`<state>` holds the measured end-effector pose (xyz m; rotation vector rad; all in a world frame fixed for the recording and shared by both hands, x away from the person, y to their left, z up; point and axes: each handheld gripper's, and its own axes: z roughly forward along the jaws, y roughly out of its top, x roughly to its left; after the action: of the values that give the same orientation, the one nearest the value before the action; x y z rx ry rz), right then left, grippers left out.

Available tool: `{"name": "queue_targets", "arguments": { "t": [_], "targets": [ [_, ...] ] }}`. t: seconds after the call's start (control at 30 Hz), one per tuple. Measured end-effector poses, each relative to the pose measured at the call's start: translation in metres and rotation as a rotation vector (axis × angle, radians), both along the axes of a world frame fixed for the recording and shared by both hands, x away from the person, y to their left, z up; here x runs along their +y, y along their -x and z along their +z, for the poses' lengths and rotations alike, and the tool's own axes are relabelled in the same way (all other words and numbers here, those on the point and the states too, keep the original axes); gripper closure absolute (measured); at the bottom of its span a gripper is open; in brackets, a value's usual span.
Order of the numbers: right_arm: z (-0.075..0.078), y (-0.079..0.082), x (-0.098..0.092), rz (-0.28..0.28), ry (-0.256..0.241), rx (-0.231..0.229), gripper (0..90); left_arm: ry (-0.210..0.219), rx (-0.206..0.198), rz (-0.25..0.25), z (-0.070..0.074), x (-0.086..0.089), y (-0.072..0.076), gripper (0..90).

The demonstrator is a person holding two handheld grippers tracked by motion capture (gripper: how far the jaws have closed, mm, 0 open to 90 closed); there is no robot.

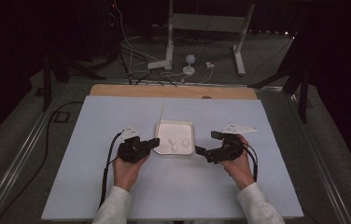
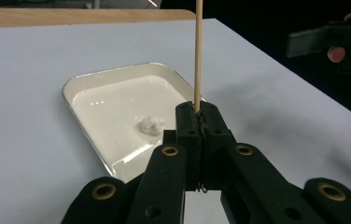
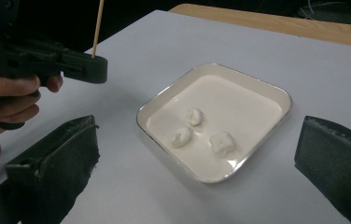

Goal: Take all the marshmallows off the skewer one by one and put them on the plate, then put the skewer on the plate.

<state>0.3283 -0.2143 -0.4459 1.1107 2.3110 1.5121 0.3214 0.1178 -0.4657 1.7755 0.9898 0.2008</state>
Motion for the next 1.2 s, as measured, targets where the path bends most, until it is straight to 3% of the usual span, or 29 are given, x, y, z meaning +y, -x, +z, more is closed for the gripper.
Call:
{"name": "queue_targets", "arguments": {
  "t": [0.63,1.2],
  "targets": [
    [0.000,0.018,-0.039,-0.055,-0.003,-0.021,0.0,0.025,0.027,0.018,-0.001,-0.014,-0.011,89.9],
    [-0.004,0.031,-0.055,-0.079,0.006,-0.046,0.0,0.030,0.067,0.041,-0.006,-0.020,-0.022,89.8]
  ]
}}
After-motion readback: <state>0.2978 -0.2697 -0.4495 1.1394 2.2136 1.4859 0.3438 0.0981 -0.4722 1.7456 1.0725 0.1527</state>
